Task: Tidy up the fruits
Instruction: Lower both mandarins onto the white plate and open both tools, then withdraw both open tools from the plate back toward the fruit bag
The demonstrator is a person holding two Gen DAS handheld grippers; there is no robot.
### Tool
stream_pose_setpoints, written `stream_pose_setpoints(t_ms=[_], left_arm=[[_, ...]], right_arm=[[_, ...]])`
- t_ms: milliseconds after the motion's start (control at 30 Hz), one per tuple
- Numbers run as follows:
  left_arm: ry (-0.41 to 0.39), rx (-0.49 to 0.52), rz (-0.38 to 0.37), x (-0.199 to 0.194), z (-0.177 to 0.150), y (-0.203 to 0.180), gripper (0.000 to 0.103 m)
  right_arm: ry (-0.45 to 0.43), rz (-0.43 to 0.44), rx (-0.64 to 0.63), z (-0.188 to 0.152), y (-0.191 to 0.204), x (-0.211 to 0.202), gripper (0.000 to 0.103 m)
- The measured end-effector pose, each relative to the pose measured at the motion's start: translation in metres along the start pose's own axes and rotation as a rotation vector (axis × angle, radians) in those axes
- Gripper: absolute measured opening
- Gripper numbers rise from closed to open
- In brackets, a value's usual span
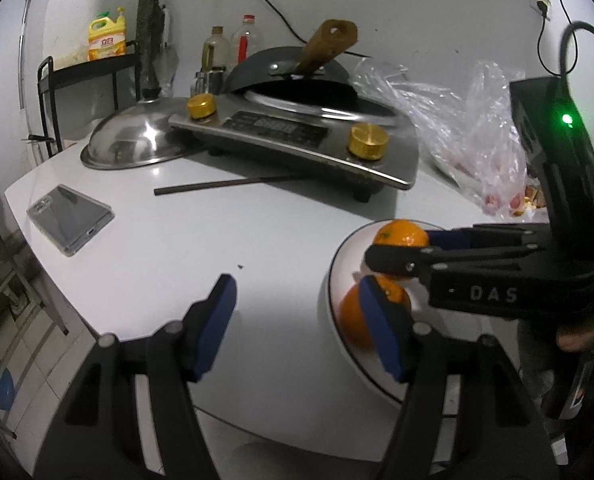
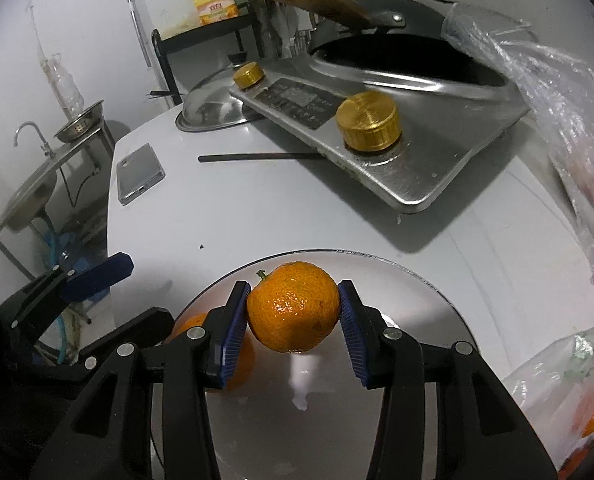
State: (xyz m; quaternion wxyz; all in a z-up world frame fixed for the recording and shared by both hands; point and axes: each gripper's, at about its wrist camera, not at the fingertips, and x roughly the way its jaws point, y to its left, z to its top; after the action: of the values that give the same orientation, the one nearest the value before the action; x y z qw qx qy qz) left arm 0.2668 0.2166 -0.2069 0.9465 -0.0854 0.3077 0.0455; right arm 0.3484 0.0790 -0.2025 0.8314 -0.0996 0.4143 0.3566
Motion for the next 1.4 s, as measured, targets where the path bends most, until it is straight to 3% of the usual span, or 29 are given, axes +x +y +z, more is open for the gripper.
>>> stream_pose_setpoints(t_ms=[200,333,833,1400], left_arm=[[-0.001,0.004,0.003,-0.006,-0.001,-0.001,0.065],[0.0,0.003,0.009,-0.01,-0.002,-0.002,0.065],[-0.038,0.018,0.014,-0.045,0.002,-0.019,0.065],[-0.078,0.066,0.008,-0.087,0.003,-0.056,0.065]], right_arm=[[0.037,-0.003,0.006,0.001,0.001,0.006,0.048],[0.02,0.012,0.02,0.002,0.0,0.002,0.062],[-0.044,-0.03,-0.01,0.003,0.01,-0.045,0.062],[-0.123,-0.068,-0.022,-0.017,0.012,-0.111,0.062]])
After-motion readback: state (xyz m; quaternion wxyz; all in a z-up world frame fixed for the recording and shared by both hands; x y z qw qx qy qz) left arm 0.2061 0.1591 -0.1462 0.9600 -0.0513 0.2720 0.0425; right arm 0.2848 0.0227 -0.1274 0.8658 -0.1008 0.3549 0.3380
